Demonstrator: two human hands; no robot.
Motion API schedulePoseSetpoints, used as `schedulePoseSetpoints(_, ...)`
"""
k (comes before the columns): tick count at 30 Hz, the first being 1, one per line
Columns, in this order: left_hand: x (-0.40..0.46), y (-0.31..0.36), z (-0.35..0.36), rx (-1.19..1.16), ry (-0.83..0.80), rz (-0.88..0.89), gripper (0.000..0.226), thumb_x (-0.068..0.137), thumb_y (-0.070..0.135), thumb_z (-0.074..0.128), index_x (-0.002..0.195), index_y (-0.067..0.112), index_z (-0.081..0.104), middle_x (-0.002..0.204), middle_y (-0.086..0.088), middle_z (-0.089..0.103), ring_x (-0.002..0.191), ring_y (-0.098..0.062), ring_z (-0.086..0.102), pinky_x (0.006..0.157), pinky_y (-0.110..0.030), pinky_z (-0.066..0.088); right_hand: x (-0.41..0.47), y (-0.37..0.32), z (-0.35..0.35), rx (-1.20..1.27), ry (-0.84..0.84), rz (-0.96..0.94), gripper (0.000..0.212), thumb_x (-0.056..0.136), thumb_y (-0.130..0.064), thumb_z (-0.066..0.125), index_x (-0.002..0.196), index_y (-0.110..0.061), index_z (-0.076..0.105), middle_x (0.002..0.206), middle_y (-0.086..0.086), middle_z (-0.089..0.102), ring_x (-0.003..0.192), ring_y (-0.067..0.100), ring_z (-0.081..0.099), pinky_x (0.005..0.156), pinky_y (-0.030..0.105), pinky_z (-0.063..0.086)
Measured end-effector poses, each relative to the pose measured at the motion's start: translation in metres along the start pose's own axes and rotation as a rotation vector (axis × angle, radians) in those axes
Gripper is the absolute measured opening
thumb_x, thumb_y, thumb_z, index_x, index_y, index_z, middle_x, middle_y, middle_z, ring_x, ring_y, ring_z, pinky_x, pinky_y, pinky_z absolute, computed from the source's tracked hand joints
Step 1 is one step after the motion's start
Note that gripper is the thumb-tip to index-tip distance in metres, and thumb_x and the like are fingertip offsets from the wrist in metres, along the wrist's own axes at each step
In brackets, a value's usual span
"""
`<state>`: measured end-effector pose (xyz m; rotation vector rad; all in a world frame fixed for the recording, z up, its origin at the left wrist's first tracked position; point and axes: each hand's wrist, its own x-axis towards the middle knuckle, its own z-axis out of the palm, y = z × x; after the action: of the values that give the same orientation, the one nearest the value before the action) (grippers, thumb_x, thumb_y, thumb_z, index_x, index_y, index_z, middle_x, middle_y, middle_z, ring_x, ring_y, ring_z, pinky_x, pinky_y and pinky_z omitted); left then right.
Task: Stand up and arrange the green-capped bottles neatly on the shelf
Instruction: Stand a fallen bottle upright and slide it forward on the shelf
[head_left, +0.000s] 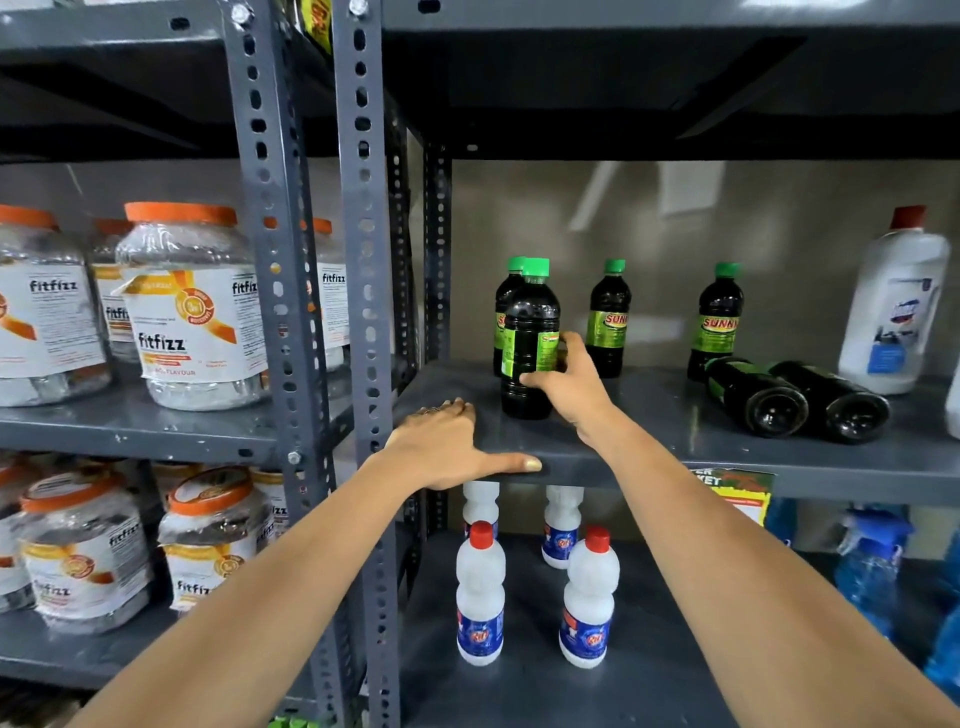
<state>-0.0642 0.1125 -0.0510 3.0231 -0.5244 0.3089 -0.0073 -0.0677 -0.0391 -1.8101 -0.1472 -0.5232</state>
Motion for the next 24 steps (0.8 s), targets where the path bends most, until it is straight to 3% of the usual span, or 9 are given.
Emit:
schedulePoseSetpoints(4, 0.0004, 0.0001, -0.0003, 0.013, -0.007, -0.01, 0.134, 0.053, 0.102, 0.025, 0.15, 0.01, 0.026, 0.157, -0.011, 0.029, 0.138, -0.03, 0.037, 0.104, -0.042, 0.035, 0.0001, 0.0013, 0.0001, -0.056, 0.04, -0.028, 0.083, 0.066, -0.023, 0.089, 0.135, -0.015, 0.042, 0.116, 0.0, 0.062, 0.105, 0.017, 0.061, 0.088, 0.028, 0.046)
schedulePoseSetpoints(8, 0.0003, -0.0006, 0.0001, 0.014, -0.013, -0.01, 0.134, 0.054, 0.102, 0.025, 0.15, 0.009, 0.026, 0.157, -0.011, 0.029, 0.139, -0.029, 0.035, 0.105, -0.042, 0.034, 0.0024, 0.0011, -0.0001, 0.106, -0.045, 0.032, 0.076, 0.079, -0.004, 0.075, 0.142, -0.01, 0.035, 0.12, 0.001, 0.059, 0.118, 0.022, 0.058, 0.088, 0.025, 0.04)
schedulePoseSetpoints(12, 0.0001, 0.0004, 0.0002, 0.014, -0.005, -0.009, 0.133, 0.054, 0.101, 0.025, 0.15, 0.009, 0.026, 0.157, -0.01, 0.029, 0.139, -0.029, 0.035, 0.105, -0.042, 0.034, 0.0018, 0.0039, -0.0005, 0.054, -0.026, 0.023, 0.092, 0.072, -0.019, 0.086, 0.145, -0.014, 0.031, 0.119, -0.003, 0.055, 0.11, 0.016, 0.056, 0.089, 0.027, 0.04)
schedulePoseSetpoints(17, -0.0013, 0.0012, -0.0012, -0.001, -0.018, -0.007, 0.131, 0.055, 0.1, 0.028, 0.151, 0.011, 0.025, 0.158, -0.01, 0.028, 0.139, -0.029, 0.035, 0.105, -0.041, 0.033, 0.0042, 0.0026, 0.0004, 0.111, -0.104, 0.065, 0.074, 0.08, -0.01, 0.076, 0.141, -0.011, 0.035, 0.127, 0.003, 0.058, 0.114, 0.017, 0.055, 0.093, 0.027, 0.037)
schedulePoseSetpoints(21, -0.0023, 0.0028, -0.0026, -0.022, -0.023, -0.01, 0.128, 0.058, 0.099, 0.032, 0.15, 0.01, 0.026, 0.157, -0.011, 0.028, 0.139, -0.03, 0.035, 0.105, -0.041, 0.034, 0.0011, 0.0034, 0.0007, 0.05, -0.069, 0.062, 0.084, 0.07, -0.024, 0.087, 0.136, -0.012, 0.037, 0.119, -0.001, 0.059, 0.111, 0.016, 0.057, 0.09, 0.027, 0.042)
schedulePoseSetpoints(24, -0.0022, 0.0021, -0.0019, -0.018, -0.037, -0.022, 0.132, 0.056, 0.1, 0.03, 0.151, 0.009, 0.023, 0.159, -0.011, 0.023, 0.142, -0.029, 0.03, 0.108, -0.042, 0.031, 0.0019, 0.0019, 0.0, 0.101, -0.117, 0.086, 0.067, 0.078, -0.012, 0.079, 0.133, -0.01, 0.041, 0.115, 0.001, 0.061, 0.114, 0.019, 0.057, 0.077, 0.019, 0.041)
